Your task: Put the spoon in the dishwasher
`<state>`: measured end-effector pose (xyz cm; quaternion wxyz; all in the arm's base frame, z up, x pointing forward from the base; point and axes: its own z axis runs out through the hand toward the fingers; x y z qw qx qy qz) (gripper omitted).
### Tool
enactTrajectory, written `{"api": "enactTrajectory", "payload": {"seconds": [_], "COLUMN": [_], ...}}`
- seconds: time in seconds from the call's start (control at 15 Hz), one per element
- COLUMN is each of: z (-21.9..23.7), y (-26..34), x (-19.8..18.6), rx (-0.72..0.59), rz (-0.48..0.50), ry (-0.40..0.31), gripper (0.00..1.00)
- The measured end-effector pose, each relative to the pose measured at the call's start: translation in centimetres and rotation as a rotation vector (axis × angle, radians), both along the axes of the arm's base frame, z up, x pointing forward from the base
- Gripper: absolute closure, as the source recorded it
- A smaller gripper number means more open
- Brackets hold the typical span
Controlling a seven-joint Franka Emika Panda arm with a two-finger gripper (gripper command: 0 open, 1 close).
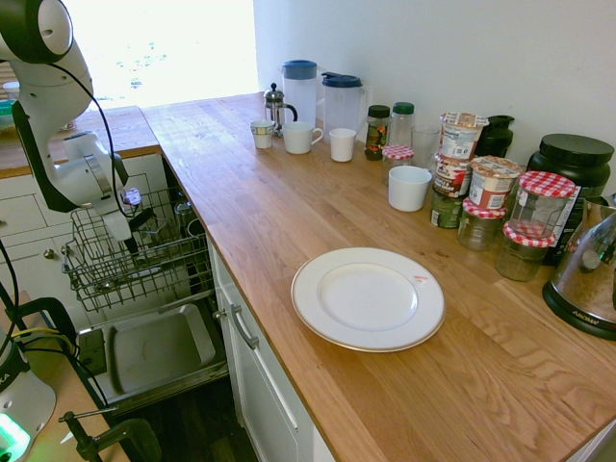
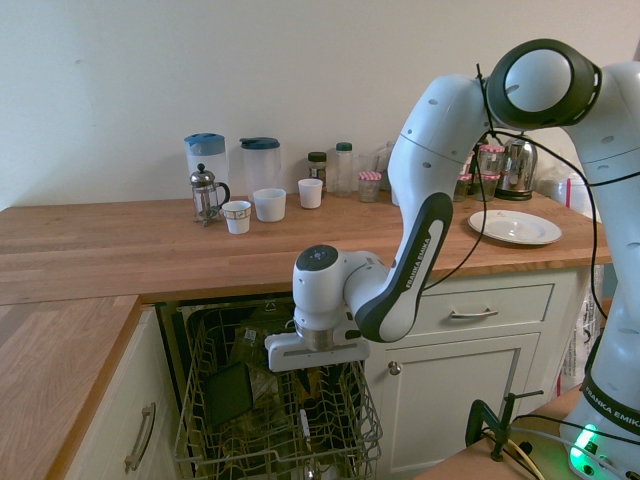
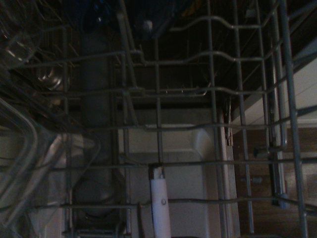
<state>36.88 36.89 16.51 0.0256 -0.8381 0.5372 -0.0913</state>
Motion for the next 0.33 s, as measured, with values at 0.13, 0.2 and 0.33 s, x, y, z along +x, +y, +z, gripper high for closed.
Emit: {"api": "enactTrajectory", "payload": {"seconds": [0.13, 0.2, 0.33], "z": [3.0, 4.5, 7.6], "y": [-0.5, -0.7, -1.1], "x": [0.1, -0.2, -0.8], "rx": [-0.008, -0.015, -0.027], "rz": [-0.01, -0.012, -0.023], "ry": [-0.018, -0.022, -0.035], "gripper": [0.0, 0.0, 0.0]}}
